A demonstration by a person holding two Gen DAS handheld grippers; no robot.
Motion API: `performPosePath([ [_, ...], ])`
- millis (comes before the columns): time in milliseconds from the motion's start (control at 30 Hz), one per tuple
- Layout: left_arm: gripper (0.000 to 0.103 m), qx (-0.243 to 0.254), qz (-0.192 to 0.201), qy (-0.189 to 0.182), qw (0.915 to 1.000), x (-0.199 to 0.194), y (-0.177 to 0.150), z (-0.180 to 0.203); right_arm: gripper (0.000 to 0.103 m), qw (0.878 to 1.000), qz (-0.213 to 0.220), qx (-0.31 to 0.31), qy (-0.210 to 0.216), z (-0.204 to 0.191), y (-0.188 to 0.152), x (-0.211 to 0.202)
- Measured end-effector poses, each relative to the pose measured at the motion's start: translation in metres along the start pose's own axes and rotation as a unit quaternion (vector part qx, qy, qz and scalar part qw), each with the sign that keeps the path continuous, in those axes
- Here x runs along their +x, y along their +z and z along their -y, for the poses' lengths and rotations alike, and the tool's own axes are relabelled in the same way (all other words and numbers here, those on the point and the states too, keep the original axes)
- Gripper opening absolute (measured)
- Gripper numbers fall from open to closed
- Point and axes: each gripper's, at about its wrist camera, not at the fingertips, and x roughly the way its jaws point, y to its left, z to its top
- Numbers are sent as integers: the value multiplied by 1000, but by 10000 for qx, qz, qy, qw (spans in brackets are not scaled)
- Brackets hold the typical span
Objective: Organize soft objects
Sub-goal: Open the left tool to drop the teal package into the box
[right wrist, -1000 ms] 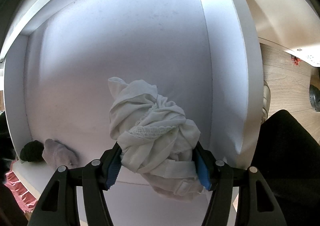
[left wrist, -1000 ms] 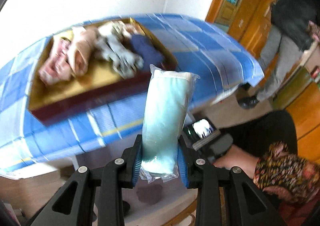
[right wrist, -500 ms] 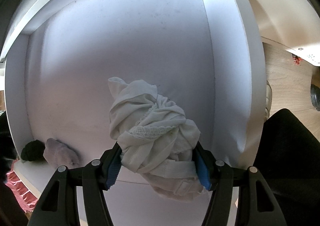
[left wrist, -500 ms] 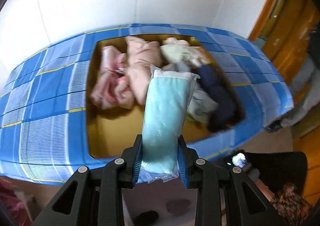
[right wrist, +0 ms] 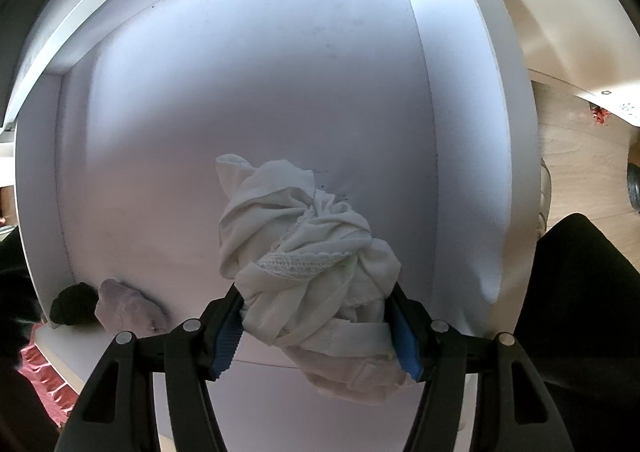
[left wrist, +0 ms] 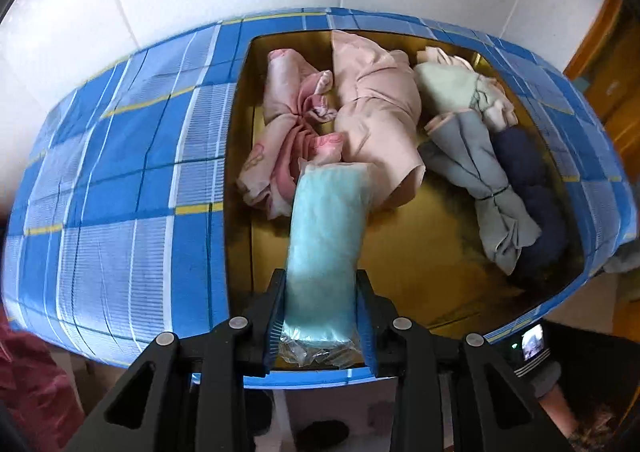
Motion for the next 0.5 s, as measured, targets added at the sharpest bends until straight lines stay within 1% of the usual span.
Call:
performPosePath([
  [67,40,252,30,238,9994,0,-2,7,64,10000,-10,-10,15,1,0,2],
  [133,58,355,155,296,9988,-5,-5,11,64,10000,-22,-14,23,1,0,3],
  [200,65,366,328,388,9980,-10,-6,13,64,10000,-36,-32,20,1,1,3],
  [300,64,403,463,445,9971,-12,-2,16,64,10000,-44,-27,11,2,2,3],
  [367,57,370,433,561,9968,-7,3,16,64,10000,-35,-13,10,3,3,3],
  [433,45,333,411,667,9964,-2,7,15,64,10000,-35,12,19,4,3,3],
  [500,38,239,391,711,9964,2,11,11,64,10000,-48,34,38,3,3,3],
])
